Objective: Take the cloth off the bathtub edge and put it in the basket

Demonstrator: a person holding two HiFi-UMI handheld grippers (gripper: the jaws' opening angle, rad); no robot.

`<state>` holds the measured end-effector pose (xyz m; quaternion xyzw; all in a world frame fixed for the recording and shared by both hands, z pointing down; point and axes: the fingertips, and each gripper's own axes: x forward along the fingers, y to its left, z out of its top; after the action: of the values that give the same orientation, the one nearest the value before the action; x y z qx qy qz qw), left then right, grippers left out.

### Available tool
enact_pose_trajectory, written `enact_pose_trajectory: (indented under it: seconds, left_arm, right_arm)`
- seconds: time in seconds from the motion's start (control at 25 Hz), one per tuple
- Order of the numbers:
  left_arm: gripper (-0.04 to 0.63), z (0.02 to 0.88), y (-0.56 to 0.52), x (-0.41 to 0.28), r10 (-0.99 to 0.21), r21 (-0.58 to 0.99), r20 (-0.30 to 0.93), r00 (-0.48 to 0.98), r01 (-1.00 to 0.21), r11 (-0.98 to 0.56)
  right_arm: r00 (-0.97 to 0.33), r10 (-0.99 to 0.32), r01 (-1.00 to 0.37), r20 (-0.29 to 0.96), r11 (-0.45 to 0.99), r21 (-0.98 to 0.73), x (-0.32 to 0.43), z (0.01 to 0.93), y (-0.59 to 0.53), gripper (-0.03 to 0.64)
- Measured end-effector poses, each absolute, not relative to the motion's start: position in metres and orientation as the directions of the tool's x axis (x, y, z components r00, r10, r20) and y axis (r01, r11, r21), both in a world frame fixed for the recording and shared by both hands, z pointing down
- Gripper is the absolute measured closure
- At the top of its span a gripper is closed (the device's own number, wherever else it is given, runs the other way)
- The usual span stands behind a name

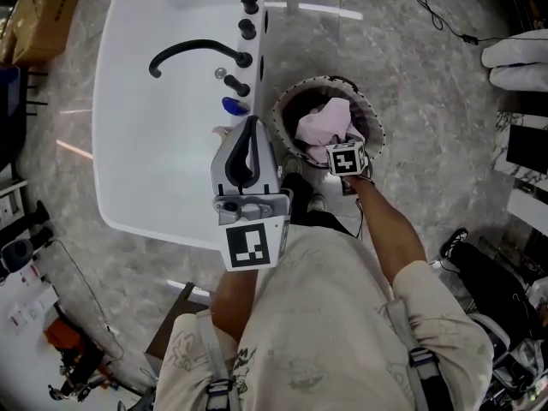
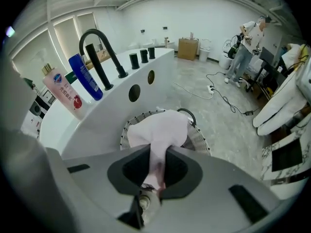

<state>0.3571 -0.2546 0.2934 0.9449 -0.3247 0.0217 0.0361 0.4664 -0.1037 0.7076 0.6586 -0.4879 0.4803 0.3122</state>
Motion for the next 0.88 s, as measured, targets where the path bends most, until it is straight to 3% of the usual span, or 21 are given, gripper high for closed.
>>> enact_pose_trajectory:
  seconds: [0.32, 0.52, 0.88]
  left_arm:
    - [0.592, 0.3, -0.26, 0.355, -0.619, 0.056, 0.088, 0.781, -0.624, -0.78]
    - [0.592, 0.303, -0.261, 0.355, -0.612, 0.078, 0.083, 0.787, -0.617, -0.783]
    - [0.592, 0.3, -0.257, 0.353, -0.614, 0.097, 0.074, 0.785, -0.619, -0.779]
  right_arm:
    - [0.047, -0.324, -0.923, 0.945, -0.376, -0.083, 0.473, 0.717, -0.105, 0.573]
    - [0.019, -0.33, -0.869, 0.944, -0.472, -0.147, 0.475, 0.712, -0.105, 0.458]
    - [0.019, -0.345, -0.856, 0.938, -0.49, -0.163, 0.477, 0.706, -0.1, 0.442]
